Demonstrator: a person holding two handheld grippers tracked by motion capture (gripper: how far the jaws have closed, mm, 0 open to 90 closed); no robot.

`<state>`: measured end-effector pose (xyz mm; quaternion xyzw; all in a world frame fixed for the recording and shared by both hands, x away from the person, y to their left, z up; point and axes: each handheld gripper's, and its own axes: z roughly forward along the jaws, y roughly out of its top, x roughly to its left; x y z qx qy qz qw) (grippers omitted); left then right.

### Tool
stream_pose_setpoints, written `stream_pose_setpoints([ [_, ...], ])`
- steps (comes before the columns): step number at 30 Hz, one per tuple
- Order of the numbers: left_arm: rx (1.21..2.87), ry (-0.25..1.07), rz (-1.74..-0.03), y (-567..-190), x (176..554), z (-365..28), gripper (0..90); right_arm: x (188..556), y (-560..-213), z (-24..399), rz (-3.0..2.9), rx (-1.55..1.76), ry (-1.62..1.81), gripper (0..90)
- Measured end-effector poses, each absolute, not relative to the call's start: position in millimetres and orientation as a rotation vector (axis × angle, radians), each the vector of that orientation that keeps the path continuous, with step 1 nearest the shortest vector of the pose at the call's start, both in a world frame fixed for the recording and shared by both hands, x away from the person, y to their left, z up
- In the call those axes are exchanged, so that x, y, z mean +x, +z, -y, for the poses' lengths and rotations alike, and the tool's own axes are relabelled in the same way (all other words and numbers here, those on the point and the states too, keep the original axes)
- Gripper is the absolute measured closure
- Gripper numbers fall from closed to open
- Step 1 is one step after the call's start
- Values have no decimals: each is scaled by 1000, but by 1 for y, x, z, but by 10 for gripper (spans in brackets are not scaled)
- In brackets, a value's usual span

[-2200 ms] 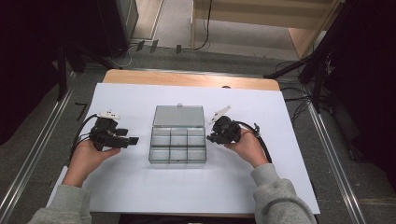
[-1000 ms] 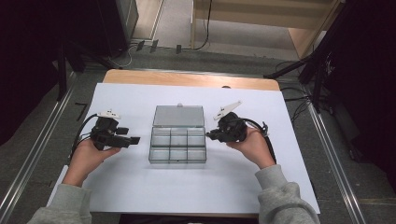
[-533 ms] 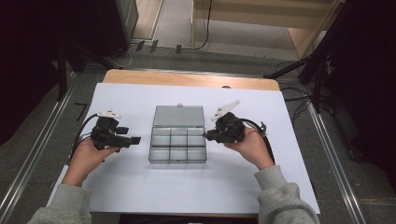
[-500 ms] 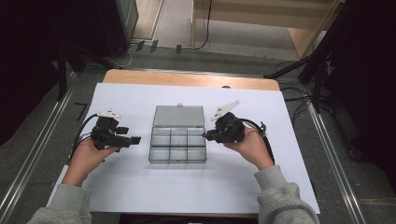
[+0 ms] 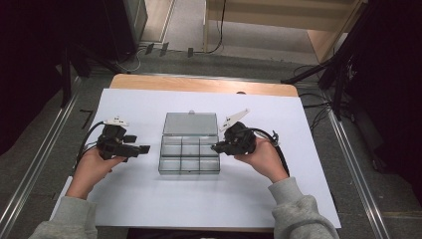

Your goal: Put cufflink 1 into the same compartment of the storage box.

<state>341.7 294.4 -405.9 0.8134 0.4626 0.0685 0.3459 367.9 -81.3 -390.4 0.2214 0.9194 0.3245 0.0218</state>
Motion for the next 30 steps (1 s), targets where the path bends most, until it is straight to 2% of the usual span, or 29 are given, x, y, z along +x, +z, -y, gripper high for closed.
stream_pose_setpoints([
  [30,2123,170,-1201,-407,342,-294,270,361,-413,52,-2951,608,906,836],
])
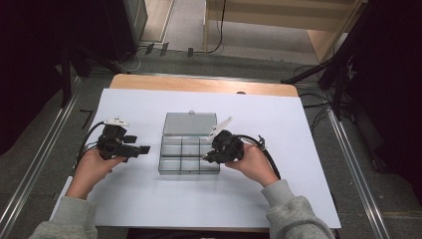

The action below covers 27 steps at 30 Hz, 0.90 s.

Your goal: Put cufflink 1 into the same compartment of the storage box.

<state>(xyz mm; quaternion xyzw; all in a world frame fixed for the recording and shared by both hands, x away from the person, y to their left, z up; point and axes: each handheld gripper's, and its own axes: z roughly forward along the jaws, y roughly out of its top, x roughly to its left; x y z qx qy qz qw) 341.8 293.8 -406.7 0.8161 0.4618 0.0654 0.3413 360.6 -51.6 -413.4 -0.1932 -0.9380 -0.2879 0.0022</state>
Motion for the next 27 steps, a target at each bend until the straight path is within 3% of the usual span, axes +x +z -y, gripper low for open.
stream_pose_setpoints([
  [27,2135,168,-1199,-407,342,-293,271,355,-429,37,2965,-543,-773,833],
])
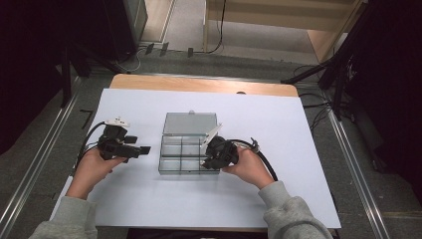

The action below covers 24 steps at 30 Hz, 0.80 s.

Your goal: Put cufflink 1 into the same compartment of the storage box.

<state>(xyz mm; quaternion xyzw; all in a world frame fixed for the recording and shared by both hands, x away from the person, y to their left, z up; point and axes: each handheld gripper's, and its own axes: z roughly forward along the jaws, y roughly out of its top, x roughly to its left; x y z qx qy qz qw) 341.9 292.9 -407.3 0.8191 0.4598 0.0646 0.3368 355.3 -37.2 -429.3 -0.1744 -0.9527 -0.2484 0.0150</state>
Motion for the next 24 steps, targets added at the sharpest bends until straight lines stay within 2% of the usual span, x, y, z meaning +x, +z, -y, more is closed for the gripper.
stream_pose_setpoints([
  [24,2139,165,-1199,-408,342,-293,270,355,-438,32,2952,-541,-710,812],
])
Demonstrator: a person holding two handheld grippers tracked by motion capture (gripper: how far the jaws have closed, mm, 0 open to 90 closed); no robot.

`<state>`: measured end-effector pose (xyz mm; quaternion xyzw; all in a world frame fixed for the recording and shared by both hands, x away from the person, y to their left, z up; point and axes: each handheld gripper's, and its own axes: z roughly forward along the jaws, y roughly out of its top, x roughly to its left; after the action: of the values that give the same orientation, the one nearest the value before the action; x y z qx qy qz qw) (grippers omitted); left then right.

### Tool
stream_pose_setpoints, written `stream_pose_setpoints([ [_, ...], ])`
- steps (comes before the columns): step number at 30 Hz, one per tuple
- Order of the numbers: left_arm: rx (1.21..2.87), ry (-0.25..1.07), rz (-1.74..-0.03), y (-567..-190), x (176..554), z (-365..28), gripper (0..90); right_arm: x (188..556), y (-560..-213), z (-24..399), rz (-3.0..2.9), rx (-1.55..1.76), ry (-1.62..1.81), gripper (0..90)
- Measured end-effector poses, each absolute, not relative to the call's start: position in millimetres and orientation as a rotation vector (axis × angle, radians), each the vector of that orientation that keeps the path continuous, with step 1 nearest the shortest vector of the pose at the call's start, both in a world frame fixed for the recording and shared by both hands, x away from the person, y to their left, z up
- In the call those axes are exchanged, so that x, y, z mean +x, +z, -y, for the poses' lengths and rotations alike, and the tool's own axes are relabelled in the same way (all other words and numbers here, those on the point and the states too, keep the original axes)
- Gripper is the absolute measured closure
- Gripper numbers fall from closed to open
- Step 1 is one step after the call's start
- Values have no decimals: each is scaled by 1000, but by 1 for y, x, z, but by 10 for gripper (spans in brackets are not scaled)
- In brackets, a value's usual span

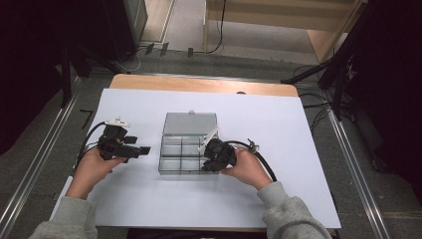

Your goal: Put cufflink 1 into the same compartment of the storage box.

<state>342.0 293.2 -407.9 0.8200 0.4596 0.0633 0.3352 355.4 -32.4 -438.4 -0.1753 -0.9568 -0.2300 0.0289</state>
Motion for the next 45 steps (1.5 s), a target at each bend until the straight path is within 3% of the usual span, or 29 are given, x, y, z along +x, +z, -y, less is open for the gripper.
stream_pose_setpoints([
  [31,2137,165,-1202,-408,342,-294,270,367,-400,70,2904,-682,-939,705],
  [45,2139,168,-1205,-408,342,-294,270,378,-390,96,2872,-823,-976,585],
])
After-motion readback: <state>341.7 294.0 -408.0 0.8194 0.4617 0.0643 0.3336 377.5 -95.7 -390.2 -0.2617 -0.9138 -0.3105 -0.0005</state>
